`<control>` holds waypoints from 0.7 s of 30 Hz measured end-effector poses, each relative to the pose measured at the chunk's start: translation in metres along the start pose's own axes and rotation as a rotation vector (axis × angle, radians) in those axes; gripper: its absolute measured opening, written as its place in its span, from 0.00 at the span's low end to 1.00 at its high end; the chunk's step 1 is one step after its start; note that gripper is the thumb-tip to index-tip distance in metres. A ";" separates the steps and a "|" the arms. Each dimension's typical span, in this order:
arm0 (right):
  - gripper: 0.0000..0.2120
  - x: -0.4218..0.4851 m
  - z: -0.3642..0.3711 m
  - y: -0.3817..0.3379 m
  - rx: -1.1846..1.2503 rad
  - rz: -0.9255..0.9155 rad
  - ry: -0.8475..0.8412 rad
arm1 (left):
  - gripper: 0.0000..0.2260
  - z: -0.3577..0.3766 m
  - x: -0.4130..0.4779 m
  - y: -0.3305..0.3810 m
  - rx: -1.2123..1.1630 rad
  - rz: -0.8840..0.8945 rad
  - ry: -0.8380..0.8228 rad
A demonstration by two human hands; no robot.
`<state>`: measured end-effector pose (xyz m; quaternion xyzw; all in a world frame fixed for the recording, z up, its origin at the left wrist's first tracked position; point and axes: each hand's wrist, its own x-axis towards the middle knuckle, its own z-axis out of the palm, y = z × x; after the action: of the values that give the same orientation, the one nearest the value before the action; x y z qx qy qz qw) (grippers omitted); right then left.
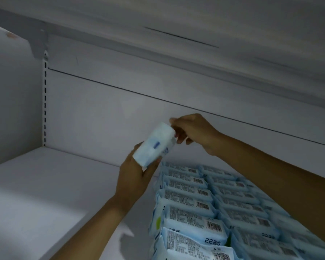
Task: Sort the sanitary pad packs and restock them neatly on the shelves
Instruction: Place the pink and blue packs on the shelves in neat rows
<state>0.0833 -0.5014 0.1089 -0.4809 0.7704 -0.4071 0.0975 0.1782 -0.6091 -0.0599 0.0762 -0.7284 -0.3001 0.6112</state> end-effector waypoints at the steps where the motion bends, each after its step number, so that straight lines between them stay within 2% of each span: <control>1: 0.13 0.001 -0.001 -0.002 0.024 -0.041 0.040 | 0.16 0.001 -0.001 0.002 -0.039 -0.019 0.009; 3: 0.08 0.004 -0.006 -0.004 0.022 -0.165 0.141 | 0.18 0.002 0.000 0.005 -0.083 -0.061 0.021; 5: 0.05 0.006 -0.007 -0.001 -0.084 -0.311 0.179 | 0.20 0.001 0.002 0.007 -0.148 -0.149 0.025; 8: 0.11 0.005 -0.005 0.008 -0.285 -0.517 0.216 | 0.19 0.001 0.002 0.010 -0.191 -0.243 0.043; 10: 0.16 0.000 -0.002 0.010 -0.406 -0.679 0.234 | 0.16 0.000 0.002 0.011 -0.058 -0.203 0.085; 13: 0.24 -0.009 0.007 0.011 -0.561 -0.906 0.122 | 0.16 -0.002 0.003 0.007 0.169 -0.095 0.113; 17: 0.33 -0.010 0.021 0.020 -0.780 -1.046 0.055 | 0.22 -0.004 0.004 0.002 0.277 0.047 0.131; 19: 0.37 -0.011 0.021 0.024 -0.773 -0.985 0.027 | 0.20 -0.005 0.003 0.000 0.319 0.115 0.161; 21: 0.36 -0.015 0.019 0.025 -0.647 -0.885 0.034 | 0.18 -0.006 0.003 0.001 0.296 0.152 0.185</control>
<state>0.0840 -0.4942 0.0750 -0.7578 0.5821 -0.1592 -0.2482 0.1832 -0.6116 -0.0564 0.1372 -0.7090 -0.1344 0.6785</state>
